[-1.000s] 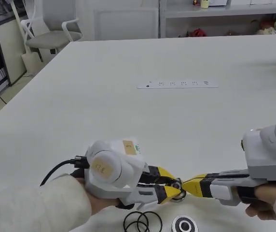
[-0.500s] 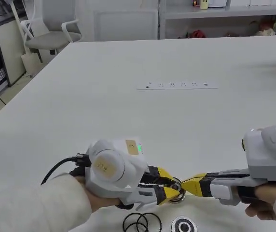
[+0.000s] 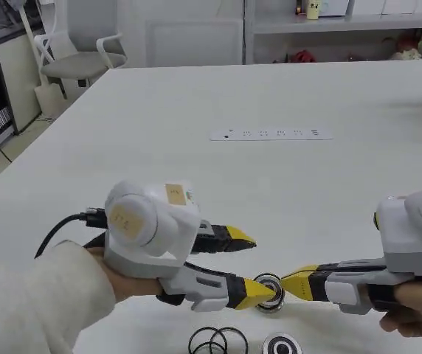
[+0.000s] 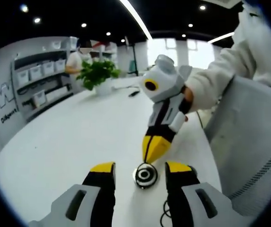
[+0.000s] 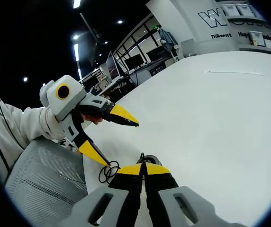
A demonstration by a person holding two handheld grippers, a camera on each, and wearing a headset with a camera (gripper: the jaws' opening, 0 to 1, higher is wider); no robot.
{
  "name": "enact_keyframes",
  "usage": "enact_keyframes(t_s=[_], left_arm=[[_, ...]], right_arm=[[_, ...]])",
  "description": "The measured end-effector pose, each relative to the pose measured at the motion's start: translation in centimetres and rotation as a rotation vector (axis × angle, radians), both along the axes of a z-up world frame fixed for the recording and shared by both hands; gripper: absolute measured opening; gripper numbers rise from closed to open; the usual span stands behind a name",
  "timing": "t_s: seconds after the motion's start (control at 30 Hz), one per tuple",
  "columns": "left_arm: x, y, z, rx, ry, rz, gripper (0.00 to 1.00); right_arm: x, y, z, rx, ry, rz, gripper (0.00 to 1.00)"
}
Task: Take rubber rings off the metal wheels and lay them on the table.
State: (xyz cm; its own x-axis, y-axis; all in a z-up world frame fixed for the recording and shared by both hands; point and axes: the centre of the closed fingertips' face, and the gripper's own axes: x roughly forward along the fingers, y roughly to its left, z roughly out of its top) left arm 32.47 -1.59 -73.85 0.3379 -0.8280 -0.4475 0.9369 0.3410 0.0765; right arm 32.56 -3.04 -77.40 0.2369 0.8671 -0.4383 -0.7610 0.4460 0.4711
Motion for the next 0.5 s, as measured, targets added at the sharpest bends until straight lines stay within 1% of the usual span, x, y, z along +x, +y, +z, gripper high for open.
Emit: enact_keyframes(t_s=[0.13, 0.23, 0.33, 0.4, 0.43, 0.5], left_arm=[[-0.2, 1.1, 1.2, -0.009, -0.011, 0.006, 0.5], [-0.4, 2.1, 2.1, -0.013, -0.025, 0.02, 0.53], [-0.6, 3.0, 2.8, -0.02, -0.025, 0.032, 0.57], [-0.9, 3.7, 3.2, -0.015, -0.029, 0.035, 0.62], [-0.9, 4.2, 3.5, -0.011, -0.039, 0.043, 0.64], [-1.1, 4.9, 4.2, -0.013, -0.045, 0.054, 0.67]], right_arm=[[0.1, 0.0, 0.5, 0.008, -0.006, 0.002, 0.0], [-0.1, 0.1, 1.0, 0.017, -0.007, 0.009, 0.0], [-0.2, 0.3, 1.4, 0.022, -0.009, 0.015, 0.0], [-0.4, 0.4, 1.7, 0.028, -0.006, 0.02, 0.0], [-0.6, 0.5, 1.8, 0.029, -0.007, 0.024, 0.0], [-0.8, 0.7, 2.1, 0.03, -0.009, 0.032, 0.0]])
